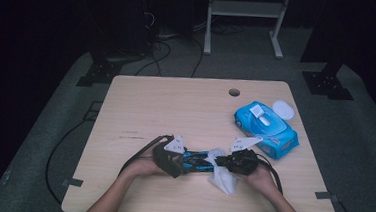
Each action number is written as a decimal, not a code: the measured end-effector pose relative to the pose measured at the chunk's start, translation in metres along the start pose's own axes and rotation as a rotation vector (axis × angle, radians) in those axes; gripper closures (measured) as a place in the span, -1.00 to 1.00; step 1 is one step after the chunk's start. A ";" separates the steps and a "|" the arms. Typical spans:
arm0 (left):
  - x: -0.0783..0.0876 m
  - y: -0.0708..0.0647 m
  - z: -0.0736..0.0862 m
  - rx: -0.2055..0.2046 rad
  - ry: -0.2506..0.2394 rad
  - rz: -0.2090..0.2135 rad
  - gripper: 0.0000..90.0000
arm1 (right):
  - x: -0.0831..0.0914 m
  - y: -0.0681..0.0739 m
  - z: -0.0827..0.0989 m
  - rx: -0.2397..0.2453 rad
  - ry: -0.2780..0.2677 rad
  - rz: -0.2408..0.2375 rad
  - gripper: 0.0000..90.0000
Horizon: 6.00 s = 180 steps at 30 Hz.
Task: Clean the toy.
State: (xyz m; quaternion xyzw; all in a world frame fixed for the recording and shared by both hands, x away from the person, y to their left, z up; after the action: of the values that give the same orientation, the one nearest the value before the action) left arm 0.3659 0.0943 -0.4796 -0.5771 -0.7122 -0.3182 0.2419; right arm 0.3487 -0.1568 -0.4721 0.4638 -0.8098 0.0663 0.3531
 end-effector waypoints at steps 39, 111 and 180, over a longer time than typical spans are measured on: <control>0.002 0.002 0.005 0.037 -0.034 0.026 -0.41 | 0.011 -0.035 -0.005 -0.113 -0.022 0.049 0.85; 0.014 0.012 0.004 0.519 0.014 0.129 0.29 | 0.003 -0.002 0.015 -0.057 -0.044 -0.026 0.84; 0.029 -0.080 0.004 -0.157 -0.072 -0.422 0.22 | 0.017 0.045 0.034 0.103 -0.029 -0.047 0.89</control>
State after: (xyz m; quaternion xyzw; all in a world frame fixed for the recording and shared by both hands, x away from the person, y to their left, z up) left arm 0.2817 0.1062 -0.4753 -0.4435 -0.7983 -0.3952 0.0989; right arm 0.2900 -0.1580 -0.4761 0.5010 -0.7992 0.0932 0.3186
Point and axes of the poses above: each handheld gripper's, and its own axes: x roughly backward along the jaws, z roughly out of its underside, y roughly to its left, the point moved 2 cm from there along -x, roughly forward along the jaws, and after that the axes turned 9 degrees about -x, right-handed, at the moved point
